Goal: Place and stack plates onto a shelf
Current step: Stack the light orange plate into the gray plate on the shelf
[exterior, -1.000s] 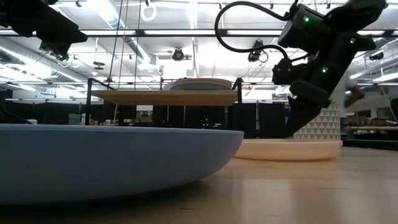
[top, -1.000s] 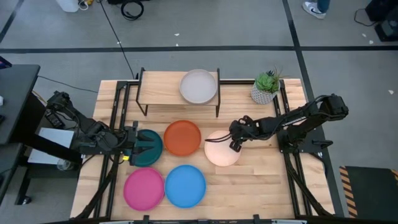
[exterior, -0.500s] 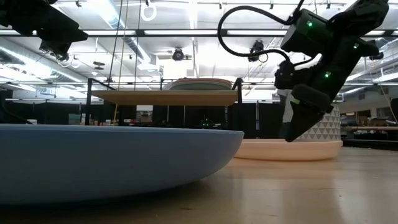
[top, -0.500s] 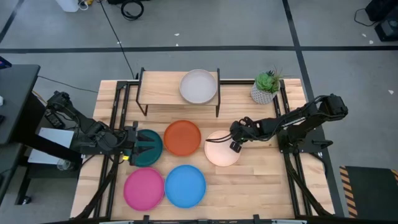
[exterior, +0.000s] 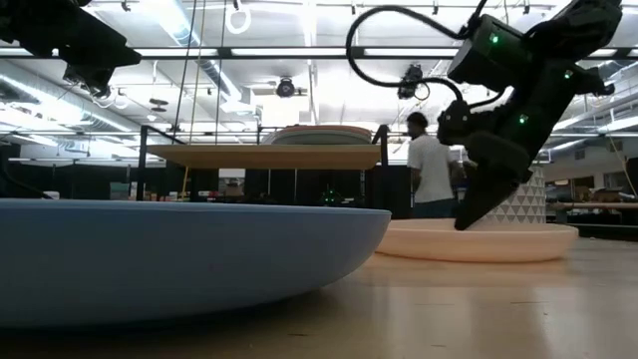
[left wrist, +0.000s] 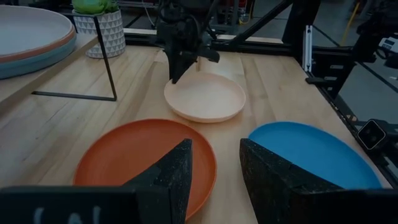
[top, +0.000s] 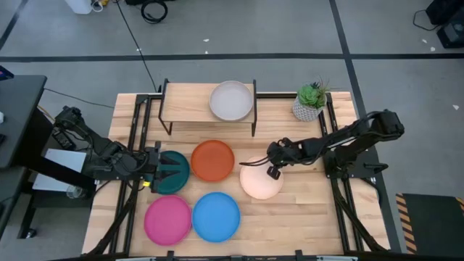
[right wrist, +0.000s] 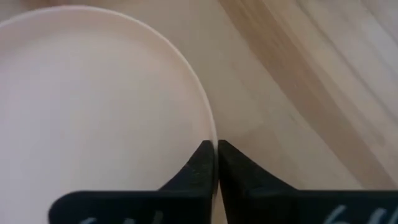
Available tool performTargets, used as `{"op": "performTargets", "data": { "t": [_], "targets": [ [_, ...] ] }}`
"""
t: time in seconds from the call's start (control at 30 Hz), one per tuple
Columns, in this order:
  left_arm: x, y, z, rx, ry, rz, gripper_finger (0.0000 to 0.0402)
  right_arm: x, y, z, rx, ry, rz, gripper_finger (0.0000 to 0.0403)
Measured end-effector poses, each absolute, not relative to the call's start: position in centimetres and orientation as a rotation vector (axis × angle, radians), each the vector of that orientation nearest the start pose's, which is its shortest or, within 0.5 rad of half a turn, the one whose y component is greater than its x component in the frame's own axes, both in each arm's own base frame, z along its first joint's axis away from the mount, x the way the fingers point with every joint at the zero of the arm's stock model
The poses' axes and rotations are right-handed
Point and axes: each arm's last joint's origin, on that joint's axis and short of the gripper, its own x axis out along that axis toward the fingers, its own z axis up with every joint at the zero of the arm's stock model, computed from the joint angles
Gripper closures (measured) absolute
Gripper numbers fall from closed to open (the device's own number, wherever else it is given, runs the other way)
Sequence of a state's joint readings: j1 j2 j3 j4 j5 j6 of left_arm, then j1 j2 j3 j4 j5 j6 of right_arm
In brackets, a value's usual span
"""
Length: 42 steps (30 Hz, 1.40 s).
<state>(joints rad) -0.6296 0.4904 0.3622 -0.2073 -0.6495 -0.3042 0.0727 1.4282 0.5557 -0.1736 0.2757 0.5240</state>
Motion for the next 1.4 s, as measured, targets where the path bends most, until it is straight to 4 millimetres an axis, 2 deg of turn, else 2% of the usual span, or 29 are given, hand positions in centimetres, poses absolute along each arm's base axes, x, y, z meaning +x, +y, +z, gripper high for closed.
{"op": "performTargets", "data": {
  "t": [0.13, 0.27, 0.47, 0.6, 0.8, 1.07, 1.17, 1.27, 1.4],
  "targets": [
    [11.0, -5.9, 22.6, -0.103, 0.261, 0.06, 0.026, 23.6, 1.0, 14.5, 0.294, 0.925, -0.423, 0.0388],
    [11.0, -5.9, 22.6, -0.098, 0.261, 0.059, 0.026, 24.6, 1.0, 16.6, 0.257, 0.857, -0.381, 0.038],
    [11.0, -5.9, 22.7, -0.083, 0.257, 0.057, 0.026, 26.8, 0.5, 21.2, 0.194, 0.724, -0.297, 0.0382],
    [11.1, -5.9, 22.8, -0.084, 0.251, 0.055, 0.026, 28.3, -0.6, 24.9, 0.126, 0.629, -0.284, 0.0382],
    [11.1, -5.8, 22.8, -0.058, 0.236, 0.094, 0.026, 30.2, -4.9, 30.2, 0.057, 0.514, -0.354, 0.0382],
    [11.1, -5.7, 22.8, -0.056, 0.233, 0.108, 0.026, 32.9, -13.1, 34.1, 0.064, 0.431, -0.442, 0.0382],
    [11.1, -5.8, 22.8, -0.058, 0.236, 0.096, 0.026, 33.4, -16.1, 34.4, 0.095, 0.457, -0.473, 0.0382],
    [11.1, -5.9, 22.8, -0.078, 0.243, 0.067, 0.026, 33.8, -18.5, 33.6, 0.12, 0.51, -0.52, 0.0381],
    [11.1, -6.0, 22.8, -0.097, 0.256, 0.021, 0.026, 33.9, -20.4, 32.5, 0.145, 0.539, -0.558, 0.0377]
  ]
}}
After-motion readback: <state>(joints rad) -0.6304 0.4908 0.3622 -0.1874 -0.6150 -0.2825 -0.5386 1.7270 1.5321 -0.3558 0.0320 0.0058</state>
